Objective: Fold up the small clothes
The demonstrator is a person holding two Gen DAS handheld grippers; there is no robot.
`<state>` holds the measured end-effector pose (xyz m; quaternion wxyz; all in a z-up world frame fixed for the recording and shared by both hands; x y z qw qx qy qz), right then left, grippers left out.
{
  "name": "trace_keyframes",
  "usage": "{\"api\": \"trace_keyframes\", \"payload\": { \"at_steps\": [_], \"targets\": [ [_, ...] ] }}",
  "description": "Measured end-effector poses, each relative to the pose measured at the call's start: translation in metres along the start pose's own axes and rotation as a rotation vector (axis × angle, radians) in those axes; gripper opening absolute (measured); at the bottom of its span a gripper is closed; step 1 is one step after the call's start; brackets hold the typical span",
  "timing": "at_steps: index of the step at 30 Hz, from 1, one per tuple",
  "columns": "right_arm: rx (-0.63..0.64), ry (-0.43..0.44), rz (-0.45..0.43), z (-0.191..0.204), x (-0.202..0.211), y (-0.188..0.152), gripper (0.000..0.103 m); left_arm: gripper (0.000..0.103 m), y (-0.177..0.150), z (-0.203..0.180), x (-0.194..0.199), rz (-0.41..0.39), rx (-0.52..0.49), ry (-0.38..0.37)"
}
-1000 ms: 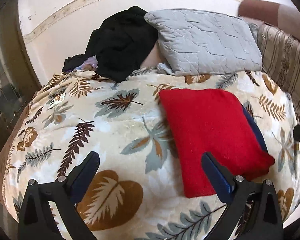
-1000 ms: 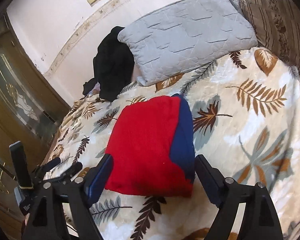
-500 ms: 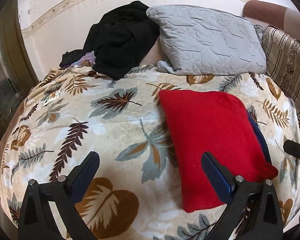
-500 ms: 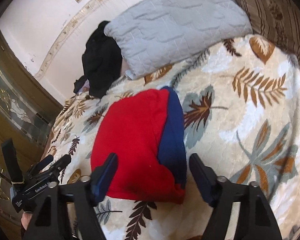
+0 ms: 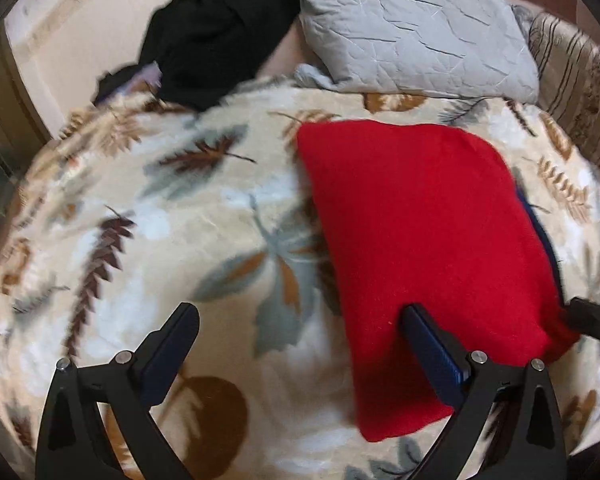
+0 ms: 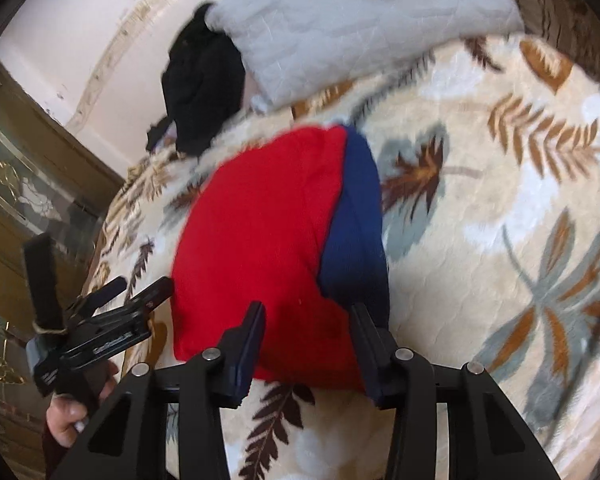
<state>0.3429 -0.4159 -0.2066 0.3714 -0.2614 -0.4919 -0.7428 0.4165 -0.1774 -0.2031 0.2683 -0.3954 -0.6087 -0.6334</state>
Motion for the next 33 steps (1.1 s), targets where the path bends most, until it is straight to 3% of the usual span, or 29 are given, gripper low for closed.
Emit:
{"api": "trace_keyframes", "payload": {
  "at_steps": [2,6,10,11,12,13,15,19,22,25,28,33],
  "targets": [
    [-0.020,0.004,0.011,-0.005,-0.002,-0.001,0.049,0.101,-0.001,0.002,0.000,0.022,0.013,-0.052],
    [-0.043,0.035,0.034,-0.010,-0.008,-0.003,0.064,0.101,-0.005,0.003,-0.009,0.079,0.047,-0.135],
    [0.006,0.004,0.062,-0.002,-0.021,-0.007,0.065,0.101,-0.010,0.002,-0.015,0.117,0.054,-0.173],
    [0.021,0.021,0.062,0.000,-0.023,-0.008,0.061,0.101,-0.010,0.002,-0.014,0.115,0.055,-0.176],
    [0.032,0.026,0.062,0.003,-0.024,-0.010,0.042,0.100,-0.010,0.004,-0.013,0.108,0.057,-0.183],
    [0.053,0.011,0.071,0.005,-0.026,-0.012,0.029,0.099,-0.011,0.006,-0.012,0.105,0.058,-0.190],
    [0.076,0.007,0.076,0.006,-0.025,-0.014,0.016,0.096,-0.010,0.010,-0.012,0.111,0.061,-0.201],
    [0.134,0.119,0.021,0.023,-0.003,-0.012,0.013,0.092,-0.006,0.021,-0.004,0.093,0.058,-0.199],
    [0.123,0.089,0.002,0.019,0.004,-0.012,0.013,0.092,-0.005,0.024,0.002,0.078,0.040,-0.200],
    [0.052,0.022,0.075,-0.003,-0.017,-0.016,0.012,0.092,-0.011,0.018,-0.008,0.115,-0.005,-0.186],
    [0.064,-0.010,0.100,-0.005,-0.025,-0.018,0.012,0.092,-0.016,0.011,-0.011,0.116,-0.059,-0.157],
    [0.020,0.019,0.119,-0.016,-0.027,-0.025,0.013,0.093,-0.025,0.009,-0.010,0.102,-0.153,-0.107]
  ]
}}
Point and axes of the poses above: each gripper's, at about its wrist camera, not at the fingertips, and x roughly against the way its jaws point, z to its left, y to its top, the point moved 3 cm from there along -x, roughly the way its jaws point, and after that the axes turned 11 degrees about x, right-handed, at the moved point
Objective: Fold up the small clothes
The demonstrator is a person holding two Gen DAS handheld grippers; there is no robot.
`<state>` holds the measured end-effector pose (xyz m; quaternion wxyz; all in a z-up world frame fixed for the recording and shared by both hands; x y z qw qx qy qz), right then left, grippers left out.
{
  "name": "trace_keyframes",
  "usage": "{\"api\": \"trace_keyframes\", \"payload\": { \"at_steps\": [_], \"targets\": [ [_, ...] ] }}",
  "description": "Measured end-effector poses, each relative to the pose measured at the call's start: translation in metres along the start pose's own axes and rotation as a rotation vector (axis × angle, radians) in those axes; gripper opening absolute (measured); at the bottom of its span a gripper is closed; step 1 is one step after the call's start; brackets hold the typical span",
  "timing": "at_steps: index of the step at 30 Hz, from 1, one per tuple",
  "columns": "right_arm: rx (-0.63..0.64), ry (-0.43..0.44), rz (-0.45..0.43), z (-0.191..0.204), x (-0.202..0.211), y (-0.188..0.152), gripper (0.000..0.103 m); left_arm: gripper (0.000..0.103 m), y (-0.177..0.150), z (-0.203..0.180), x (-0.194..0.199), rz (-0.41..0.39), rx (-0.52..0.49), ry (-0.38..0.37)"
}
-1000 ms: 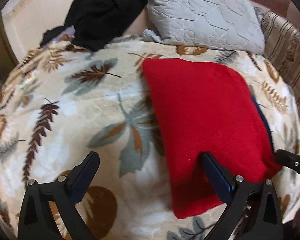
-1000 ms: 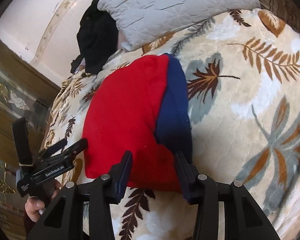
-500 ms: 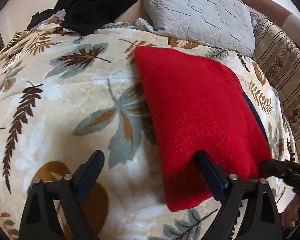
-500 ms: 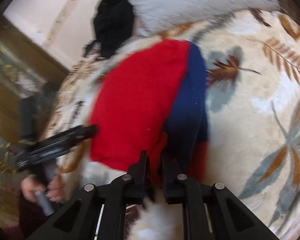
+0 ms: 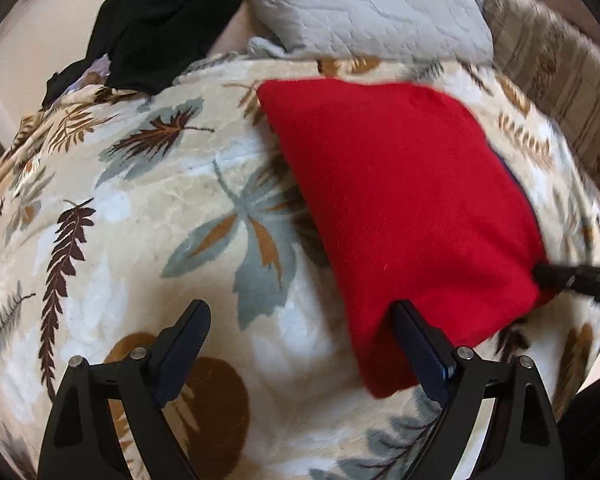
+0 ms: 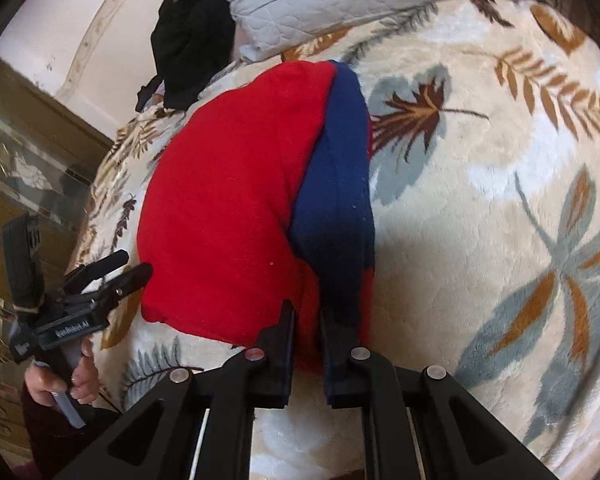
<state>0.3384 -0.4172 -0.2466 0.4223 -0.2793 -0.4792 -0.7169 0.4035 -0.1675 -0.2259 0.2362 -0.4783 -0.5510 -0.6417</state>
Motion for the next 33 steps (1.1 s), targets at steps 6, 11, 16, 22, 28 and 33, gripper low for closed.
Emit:
{"api": "trace_keyframes", "payload": {
  "at_steps": [6,11,16,22,28,33],
  "targets": [
    [-0.013,0.021,0.031,0.002,0.001,-0.002,0.012,0.094,-0.003,0.009,-0.002,0.020,0.014,-0.022],
    [-0.046,0.052,-0.035,0.003,0.033,0.013,0.016,0.093,0.009,0.011,0.021,-0.046,0.060,-0.103],
    [-0.031,0.015,-0.212,0.009,0.060,0.057,0.041,0.093,0.020,0.003,0.023,-0.075,0.067,-0.129],
    [-0.068,0.015,-0.214,0.004,0.022,0.105,0.054,0.094,0.018,-0.001,0.004,-0.048,0.028,-0.055],
    [-0.041,-0.055,-0.071,-0.008,-0.035,0.116,0.039,0.094,0.018,-0.004,0.001,-0.063,0.003,-0.038],
    [-0.015,-0.080,-0.079,-0.003,-0.029,0.111,0.039,0.094,0.018,-0.006,0.005,-0.079,-0.010,-0.012]
  ]
}}
Point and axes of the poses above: each gripper's, at about its wrist camera, not at the fingertips, and x roughly against the way its jaws point, z to its left, y to its top, the point moved 3 cm from there along -x, roughly the way its jaws point, and after that the axes turned 11 degrees about x, right-handed, at the moved point
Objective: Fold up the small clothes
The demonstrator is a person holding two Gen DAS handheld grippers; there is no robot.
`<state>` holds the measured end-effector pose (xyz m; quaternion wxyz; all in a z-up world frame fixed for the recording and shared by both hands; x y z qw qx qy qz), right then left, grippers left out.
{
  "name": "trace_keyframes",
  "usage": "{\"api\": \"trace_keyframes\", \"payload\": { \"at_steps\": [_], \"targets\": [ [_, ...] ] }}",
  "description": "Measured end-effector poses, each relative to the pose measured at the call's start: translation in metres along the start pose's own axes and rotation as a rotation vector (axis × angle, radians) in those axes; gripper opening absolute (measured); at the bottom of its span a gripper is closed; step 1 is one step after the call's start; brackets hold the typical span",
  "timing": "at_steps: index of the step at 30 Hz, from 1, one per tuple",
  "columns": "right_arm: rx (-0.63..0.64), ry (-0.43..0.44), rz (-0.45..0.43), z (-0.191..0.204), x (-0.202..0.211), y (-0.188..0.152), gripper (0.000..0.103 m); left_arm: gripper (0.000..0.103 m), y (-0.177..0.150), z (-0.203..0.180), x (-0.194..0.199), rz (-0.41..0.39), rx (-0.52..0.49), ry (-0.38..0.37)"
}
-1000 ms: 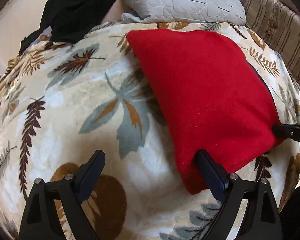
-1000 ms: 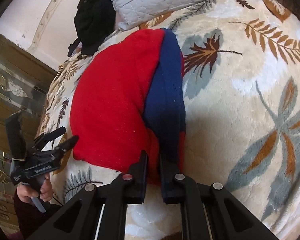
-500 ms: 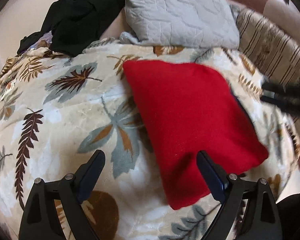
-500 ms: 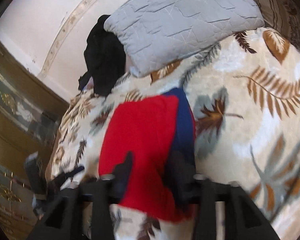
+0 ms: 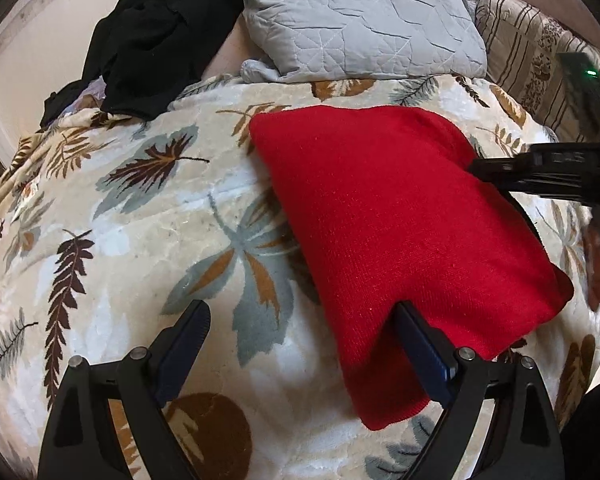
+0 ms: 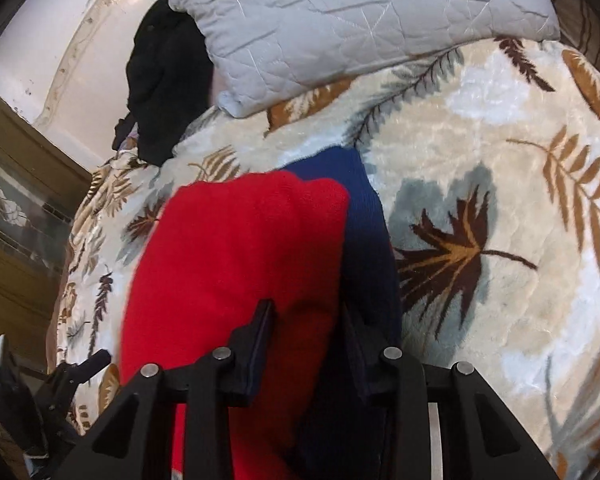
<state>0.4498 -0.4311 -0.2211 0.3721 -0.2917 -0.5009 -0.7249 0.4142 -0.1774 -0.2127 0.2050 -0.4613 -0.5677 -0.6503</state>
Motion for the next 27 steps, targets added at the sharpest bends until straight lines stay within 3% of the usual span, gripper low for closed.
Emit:
{"api": "trace_keyframes", "payload": {
  "at_steps": [8,10,11,14,19,27],
  "targets": [
    [0.007,-0.013,-0.068,0.001,0.056,-0.031,0.040,0.094,0.002,-0.002,0.010,-0.035,0.005,0.052],
    [0.009,-0.031,-0.095,0.003,0.070,-0.036,0.054,0.094,0.003,-0.002,0.015,-0.058,0.006,0.071],
    [0.028,-0.056,-0.121,0.005,0.079,-0.038,0.066,0.094,0.005,-0.002,0.018,-0.073,0.007,0.086],
    [0.045,-0.078,-0.166,0.006,0.097,-0.049,0.066,0.094,0.007,-0.001,0.024,-0.106,0.010,0.117],
    [-0.003,-0.031,-0.146,0.002,0.102,-0.067,0.066,0.094,0.010,0.002,0.026,-0.127,0.020,0.152],
    [0.003,-0.019,-0.153,0.005,0.099,-0.064,0.066,0.094,0.016,0.008,0.021,-0.139,0.030,0.253]
  ]
}}
Point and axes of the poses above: each gripper's, at about its wrist camera, not at the fingertips, and x roughly against the way its jaws point, z to its left, y to its top, the point moved 3 cm from there along -x, roughly the way its jaws point, and after that the axes turned 11 degrees about x, right-handed, at the moved point
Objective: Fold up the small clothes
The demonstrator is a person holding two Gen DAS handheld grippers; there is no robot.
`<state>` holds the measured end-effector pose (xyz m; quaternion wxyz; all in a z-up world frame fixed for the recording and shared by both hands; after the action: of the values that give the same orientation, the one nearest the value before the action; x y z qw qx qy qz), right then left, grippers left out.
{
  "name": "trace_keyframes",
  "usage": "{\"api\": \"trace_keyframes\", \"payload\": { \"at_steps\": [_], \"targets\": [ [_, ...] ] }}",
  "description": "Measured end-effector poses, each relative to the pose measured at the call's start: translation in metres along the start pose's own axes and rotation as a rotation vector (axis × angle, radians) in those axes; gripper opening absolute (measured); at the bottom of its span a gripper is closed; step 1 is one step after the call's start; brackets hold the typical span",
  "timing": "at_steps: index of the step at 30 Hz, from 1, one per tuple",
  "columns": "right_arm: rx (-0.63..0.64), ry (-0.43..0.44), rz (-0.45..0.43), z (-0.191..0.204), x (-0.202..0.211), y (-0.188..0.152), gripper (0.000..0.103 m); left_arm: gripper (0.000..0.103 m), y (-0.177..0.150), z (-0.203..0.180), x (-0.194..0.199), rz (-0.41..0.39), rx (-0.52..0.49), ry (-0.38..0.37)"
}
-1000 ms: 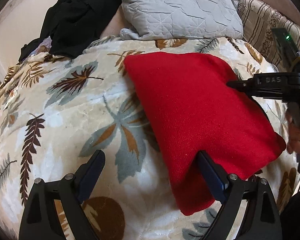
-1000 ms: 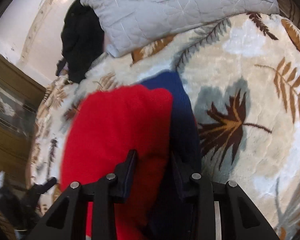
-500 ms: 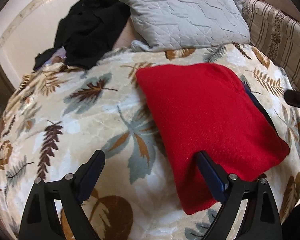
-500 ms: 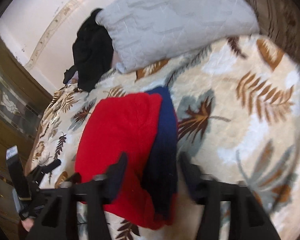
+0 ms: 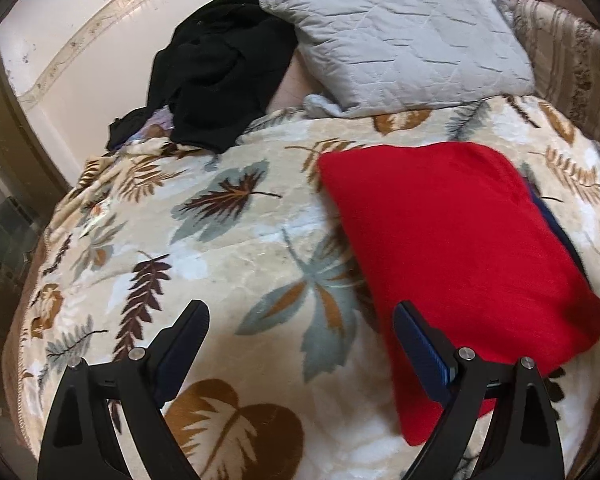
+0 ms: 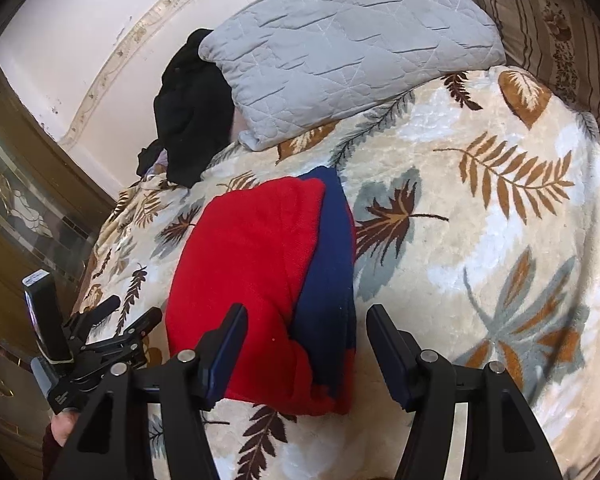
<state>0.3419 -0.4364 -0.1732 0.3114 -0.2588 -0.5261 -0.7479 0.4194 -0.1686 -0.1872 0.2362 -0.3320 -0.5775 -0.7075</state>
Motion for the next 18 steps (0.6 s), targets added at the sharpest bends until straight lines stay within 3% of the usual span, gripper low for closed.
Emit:
{"api": "trace_keyframes", "payload": {
  "at_steps": [18],
  "targets": [
    [-0.046,0.007,-0.012,-0.007,-0.011,0.004,0.066,0.094,0.009,0.004,-0.011,0.025,0.058,-0.009]
  ]
}}
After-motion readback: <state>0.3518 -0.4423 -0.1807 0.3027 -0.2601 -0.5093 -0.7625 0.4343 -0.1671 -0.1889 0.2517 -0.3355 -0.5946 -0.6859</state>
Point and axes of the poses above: each gripper's, at about its wrist camera, not at the fingertips, and x roughly against the way its jaws point, z to its left, y to its top, the point moved 3 cm from there along -x, roughly the way its jaws point, and after that the axes turned 11 degrees about x, right-handed, at the moved point
